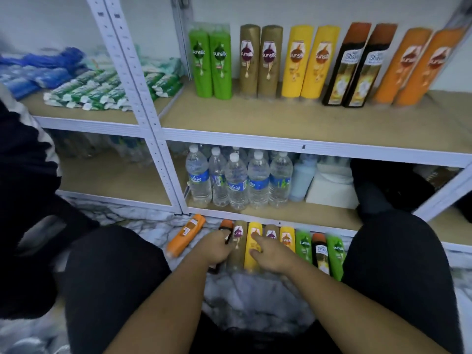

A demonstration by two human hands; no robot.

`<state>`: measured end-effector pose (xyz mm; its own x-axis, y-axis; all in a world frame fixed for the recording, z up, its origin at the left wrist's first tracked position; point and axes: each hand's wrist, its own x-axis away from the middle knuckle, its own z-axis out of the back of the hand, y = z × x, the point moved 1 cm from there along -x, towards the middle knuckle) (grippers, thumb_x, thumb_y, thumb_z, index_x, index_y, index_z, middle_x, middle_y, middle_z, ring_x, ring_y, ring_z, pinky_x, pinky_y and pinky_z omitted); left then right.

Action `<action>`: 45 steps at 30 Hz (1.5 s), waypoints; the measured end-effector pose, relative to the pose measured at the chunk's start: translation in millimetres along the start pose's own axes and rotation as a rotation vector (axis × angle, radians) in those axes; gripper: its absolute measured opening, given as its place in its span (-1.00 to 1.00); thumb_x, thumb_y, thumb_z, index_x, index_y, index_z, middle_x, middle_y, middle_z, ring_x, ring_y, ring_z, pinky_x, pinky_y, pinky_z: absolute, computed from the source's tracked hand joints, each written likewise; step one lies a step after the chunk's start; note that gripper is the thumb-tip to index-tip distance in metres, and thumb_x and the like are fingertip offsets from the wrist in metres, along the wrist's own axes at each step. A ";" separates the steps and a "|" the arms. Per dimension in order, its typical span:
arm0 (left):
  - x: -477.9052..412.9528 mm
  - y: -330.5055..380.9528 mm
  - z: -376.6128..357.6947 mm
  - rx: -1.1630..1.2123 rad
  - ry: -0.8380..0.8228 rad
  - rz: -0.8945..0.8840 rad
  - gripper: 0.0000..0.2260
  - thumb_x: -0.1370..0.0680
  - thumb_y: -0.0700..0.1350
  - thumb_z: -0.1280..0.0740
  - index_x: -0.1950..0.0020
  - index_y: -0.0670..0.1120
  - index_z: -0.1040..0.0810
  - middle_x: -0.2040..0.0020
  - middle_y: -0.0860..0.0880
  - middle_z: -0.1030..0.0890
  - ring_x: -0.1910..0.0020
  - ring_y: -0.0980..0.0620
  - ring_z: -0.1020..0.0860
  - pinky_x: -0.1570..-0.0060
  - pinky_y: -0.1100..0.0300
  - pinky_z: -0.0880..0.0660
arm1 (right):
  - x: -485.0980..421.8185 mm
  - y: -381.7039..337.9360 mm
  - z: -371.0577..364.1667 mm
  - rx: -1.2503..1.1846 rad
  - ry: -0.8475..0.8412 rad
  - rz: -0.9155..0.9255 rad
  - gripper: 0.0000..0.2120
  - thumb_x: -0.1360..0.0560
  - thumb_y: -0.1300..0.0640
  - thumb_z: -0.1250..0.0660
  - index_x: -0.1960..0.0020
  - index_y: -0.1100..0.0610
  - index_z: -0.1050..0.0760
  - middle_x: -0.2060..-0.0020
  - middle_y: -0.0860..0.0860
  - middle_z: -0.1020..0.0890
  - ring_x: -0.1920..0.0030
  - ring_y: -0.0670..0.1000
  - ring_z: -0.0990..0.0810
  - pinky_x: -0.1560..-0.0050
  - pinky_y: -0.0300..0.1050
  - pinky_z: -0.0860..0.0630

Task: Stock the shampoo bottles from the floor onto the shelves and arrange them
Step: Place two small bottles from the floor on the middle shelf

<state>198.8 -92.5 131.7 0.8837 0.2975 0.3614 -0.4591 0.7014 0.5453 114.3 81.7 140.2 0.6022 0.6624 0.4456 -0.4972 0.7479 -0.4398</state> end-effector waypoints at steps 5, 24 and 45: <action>5.6 -10.2 0.5 0.016 0.000 -0.010 -0.77 -0.60 -0.05 -0.27 -0.19 -0.10 -0.60 -0.10 -0.11 -0.67 -0.03 -0.07 -0.58 0.01 0.11 -0.47 | 1.5 -13.3 -4.7 0.020 0.021 0.001 -0.47 -0.62 -0.12 -0.15 -0.55 0.00 -0.23 -0.39 0.15 -0.46 -0.36 0.19 -0.45 -0.31 0.09 -0.42; -72.3 -148.8 -8.1 0.001 0.032 0.279 -0.56 -0.58 -0.01 -0.34 -0.45 -0.10 -0.47 -0.30 -0.14 -0.59 -0.27 -0.15 -0.55 -0.20 0.11 -0.46 | -155.7 -27.4 -93.6 -0.493 -0.128 -0.152 -0.57 -0.58 -0.07 -0.32 -0.41 0.01 -0.44 -0.26 0.04 -0.60 -0.18 0.03 -0.59 -0.21 -0.03 -0.53; -184.4 -239.7 -44.5 -0.096 0.013 0.535 -0.25 -0.44 0.05 -0.45 -0.55 0.09 -0.17 -0.29 -0.11 -0.50 -0.30 -0.24 -0.43 -0.18 -0.17 -0.48 | -276.0 -31.0 -178.3 -0.607 0.014 -0.553 -0.26 -0.49 0.00 -0.48 -0.47 0.17 -0.14 -0.20 0.15 -0.59 -0.15 0.23 -0.61 -0.03 0.05 -0.57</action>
<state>150.0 -286.6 -99.2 0.5301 0.6367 0.5600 -0.8353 0.5055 0.2160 74.9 -132.0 -108.2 0.6712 0.2010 0.7135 0.2960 0.8098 -0.5066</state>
